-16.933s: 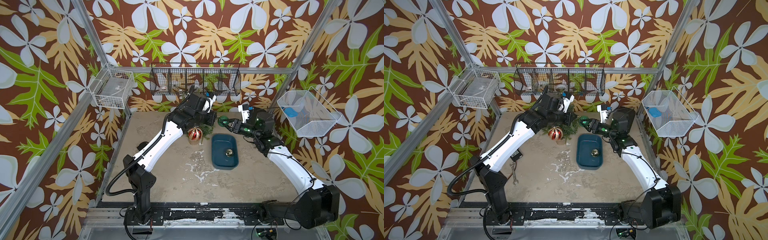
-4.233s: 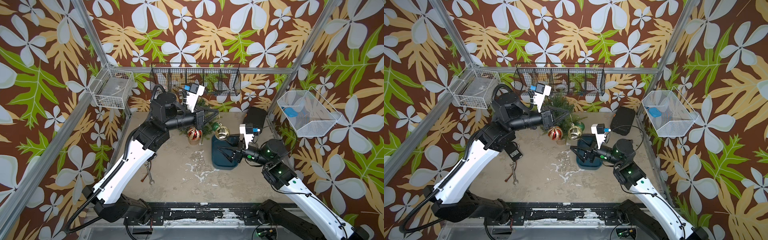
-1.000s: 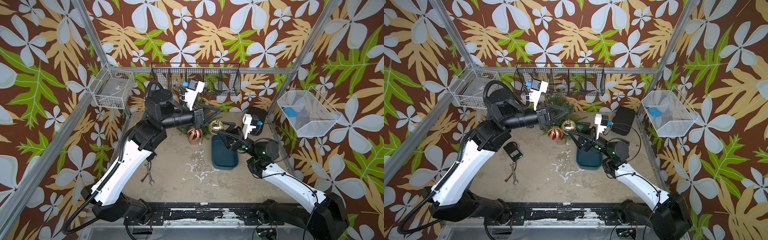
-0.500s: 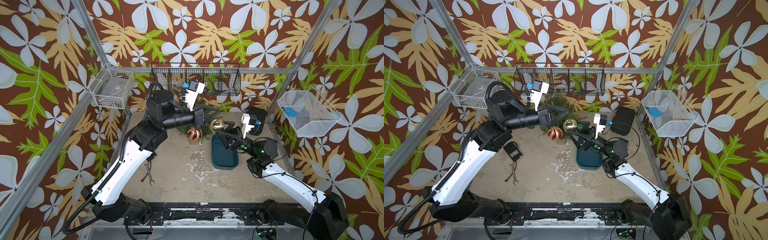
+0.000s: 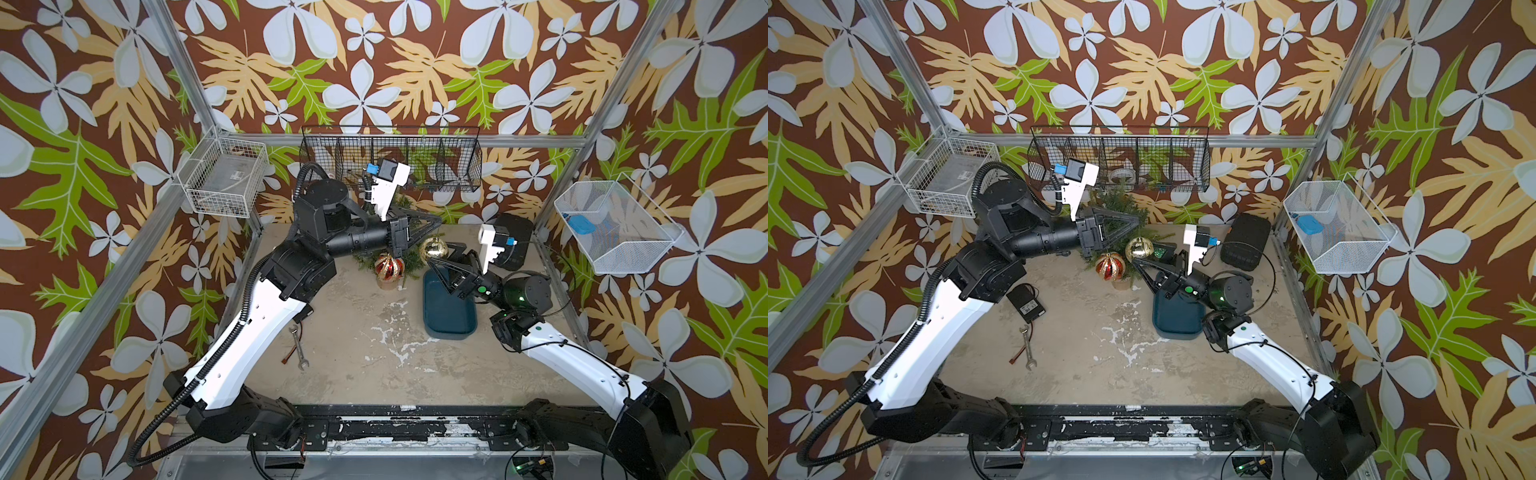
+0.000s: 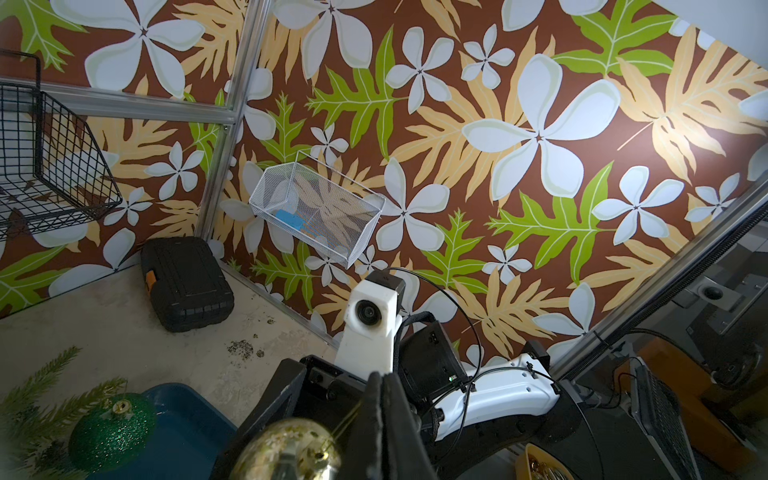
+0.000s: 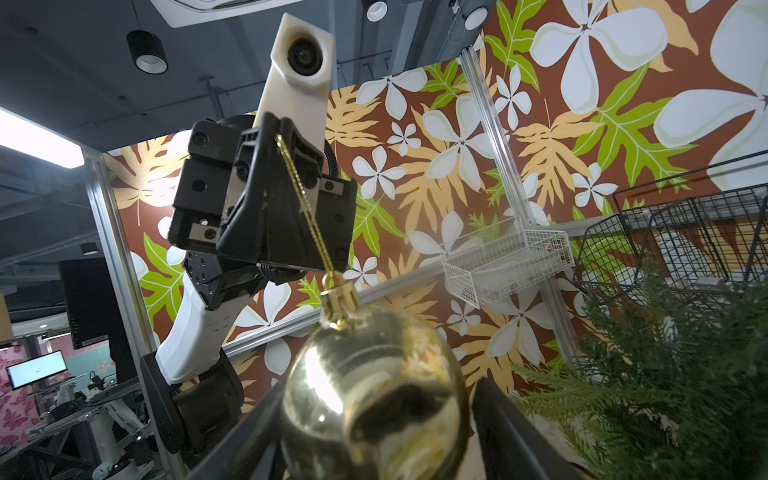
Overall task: Decorate the small christmas tree with ornaments
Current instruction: Hang an ornament on the christmas tree.
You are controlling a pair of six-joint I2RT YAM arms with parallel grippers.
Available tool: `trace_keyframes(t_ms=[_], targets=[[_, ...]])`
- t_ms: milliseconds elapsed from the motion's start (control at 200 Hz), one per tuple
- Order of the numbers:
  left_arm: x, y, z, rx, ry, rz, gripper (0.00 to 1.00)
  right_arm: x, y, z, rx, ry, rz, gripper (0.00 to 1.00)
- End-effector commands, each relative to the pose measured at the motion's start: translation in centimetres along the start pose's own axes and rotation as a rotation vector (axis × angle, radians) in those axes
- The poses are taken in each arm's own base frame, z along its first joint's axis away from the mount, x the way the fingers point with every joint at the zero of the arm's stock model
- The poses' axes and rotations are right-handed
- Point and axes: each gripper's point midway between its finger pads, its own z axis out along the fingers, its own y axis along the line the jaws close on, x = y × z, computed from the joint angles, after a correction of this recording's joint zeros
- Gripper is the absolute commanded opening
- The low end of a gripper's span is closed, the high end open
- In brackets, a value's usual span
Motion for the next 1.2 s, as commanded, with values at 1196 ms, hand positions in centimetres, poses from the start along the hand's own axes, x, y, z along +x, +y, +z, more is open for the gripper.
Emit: trace_keyframes(t_ms=[1196], targets=[[-0.9, 9.7, 0.8, -0.261, -0.034, 0.033, 0.00, -0.4, -7.9, 1.2, 0.244, 0.099, -0.072, 0.56]])
